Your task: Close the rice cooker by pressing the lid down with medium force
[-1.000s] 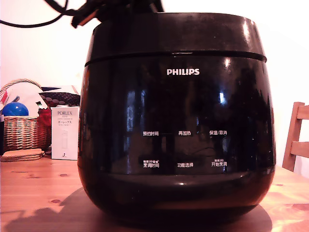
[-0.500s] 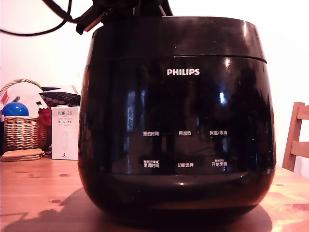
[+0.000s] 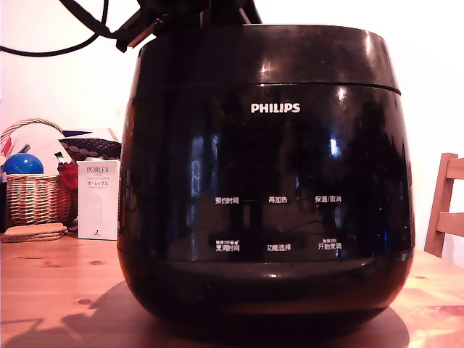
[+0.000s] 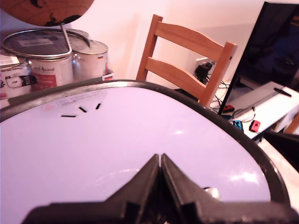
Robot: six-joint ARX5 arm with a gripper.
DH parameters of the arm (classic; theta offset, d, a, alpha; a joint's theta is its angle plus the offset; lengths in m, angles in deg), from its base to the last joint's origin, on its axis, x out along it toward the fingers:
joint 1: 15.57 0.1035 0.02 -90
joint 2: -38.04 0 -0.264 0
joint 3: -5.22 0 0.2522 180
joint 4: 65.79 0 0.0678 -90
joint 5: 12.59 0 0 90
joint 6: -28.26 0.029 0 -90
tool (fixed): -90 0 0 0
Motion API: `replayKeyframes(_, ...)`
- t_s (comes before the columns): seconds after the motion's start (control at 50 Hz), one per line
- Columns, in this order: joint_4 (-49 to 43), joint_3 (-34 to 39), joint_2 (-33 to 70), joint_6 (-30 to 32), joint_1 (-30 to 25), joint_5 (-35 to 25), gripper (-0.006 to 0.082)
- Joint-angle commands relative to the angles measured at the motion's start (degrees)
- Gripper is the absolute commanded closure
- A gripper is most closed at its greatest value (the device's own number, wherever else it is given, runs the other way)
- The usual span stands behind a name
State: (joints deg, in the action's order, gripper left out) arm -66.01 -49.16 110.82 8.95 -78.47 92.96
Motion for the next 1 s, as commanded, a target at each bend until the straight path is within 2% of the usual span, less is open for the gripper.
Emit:
replayKeyframes(0.0, -7.15, 6.67, 4.83, 0.31, -0.48, -1.62, 0.0787)
replayKeyframes(0.34, -8.37, 0.09, -3.61, 9.29, 2.1, -1.55, 0.0787)
replayKeyframes(0.42, -9.01, -0.77, -5.27, 9.29, 3.23, -1.49, 0.0787)
replayKeyframes(0.98, -12.57, -1.05, -15.52, 19.58, 13.66, 3.63, 0.0787)
